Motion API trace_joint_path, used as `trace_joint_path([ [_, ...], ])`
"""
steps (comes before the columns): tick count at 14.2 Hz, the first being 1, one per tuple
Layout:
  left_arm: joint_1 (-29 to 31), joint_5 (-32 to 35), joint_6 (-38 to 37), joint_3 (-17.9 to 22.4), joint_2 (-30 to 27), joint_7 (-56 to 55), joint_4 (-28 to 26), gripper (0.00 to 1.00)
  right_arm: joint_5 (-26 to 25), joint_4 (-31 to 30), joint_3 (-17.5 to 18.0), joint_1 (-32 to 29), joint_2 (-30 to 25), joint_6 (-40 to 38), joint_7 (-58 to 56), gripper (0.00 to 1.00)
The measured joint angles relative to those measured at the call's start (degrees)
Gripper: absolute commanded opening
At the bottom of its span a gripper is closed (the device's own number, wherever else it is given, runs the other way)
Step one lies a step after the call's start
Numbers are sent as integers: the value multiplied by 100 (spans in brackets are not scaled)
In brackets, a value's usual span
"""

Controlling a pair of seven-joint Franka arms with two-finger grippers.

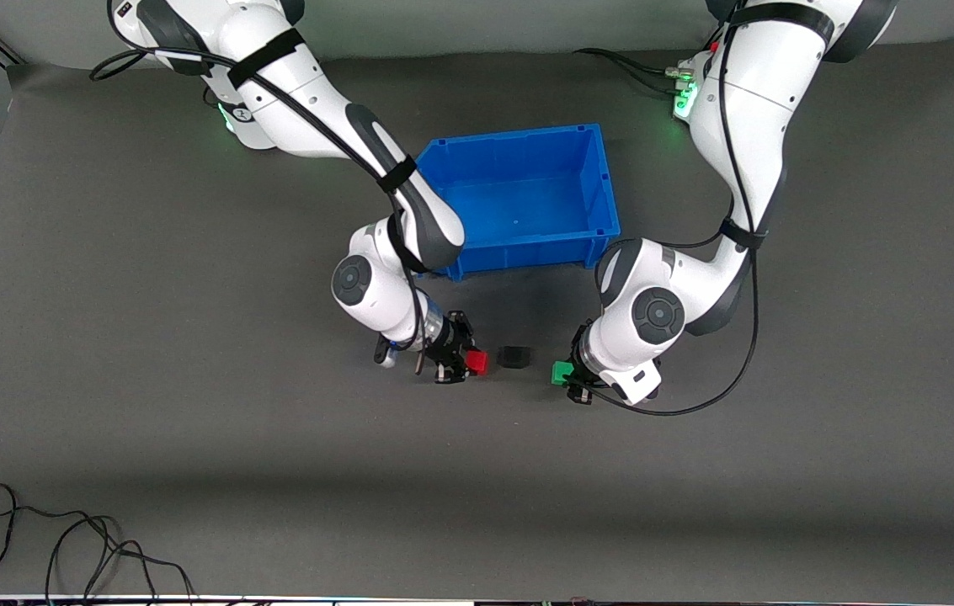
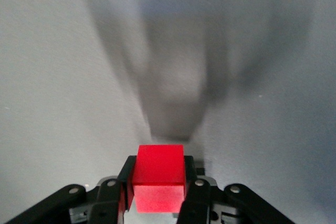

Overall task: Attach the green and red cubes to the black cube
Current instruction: 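Carry the red cube and green cube toward the black cube with both grippers, then press the red and green cubes against the black cube's sides with both grippers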

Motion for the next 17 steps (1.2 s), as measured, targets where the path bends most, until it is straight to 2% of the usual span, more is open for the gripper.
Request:
trace_joint_path([
  [7, -170, -4, -4, -3, 37, -604, 125, 0, -8, 29, -1, 114, 128, 11, 0, 30],
  [17, -458, -4, -5, -2, 293, -679, 127, 0, -27, 189, -4, 207, 272, 14, 0, 30],
])
